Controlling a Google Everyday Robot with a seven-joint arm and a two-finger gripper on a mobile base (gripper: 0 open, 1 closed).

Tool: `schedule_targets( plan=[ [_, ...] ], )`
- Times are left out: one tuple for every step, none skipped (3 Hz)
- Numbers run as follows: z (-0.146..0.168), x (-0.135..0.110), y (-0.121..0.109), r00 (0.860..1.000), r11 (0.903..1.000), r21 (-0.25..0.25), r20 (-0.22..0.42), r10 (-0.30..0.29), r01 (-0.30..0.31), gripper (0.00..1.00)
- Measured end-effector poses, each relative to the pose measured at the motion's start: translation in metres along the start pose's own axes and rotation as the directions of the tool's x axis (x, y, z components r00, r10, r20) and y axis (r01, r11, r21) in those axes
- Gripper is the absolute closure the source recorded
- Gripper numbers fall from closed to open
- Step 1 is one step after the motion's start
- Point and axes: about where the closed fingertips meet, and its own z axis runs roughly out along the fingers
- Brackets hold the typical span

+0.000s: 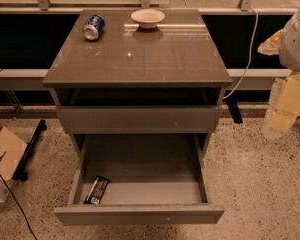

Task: Pick rxbar chocolate from middle drawer and place on counter

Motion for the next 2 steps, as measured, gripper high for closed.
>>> schedule_targets(
  plan=[
    [0.0000, -0.0001, 0.0000, 1.000, 1.0000, 0.000, 0.000, 0.000, 0.000, 0.00],
    [0.0029, -0.0084, 0.0007, 0.998, 0.9989, -0.001, 0.050, -0.048, 0.048, 0.00]
  ],
)
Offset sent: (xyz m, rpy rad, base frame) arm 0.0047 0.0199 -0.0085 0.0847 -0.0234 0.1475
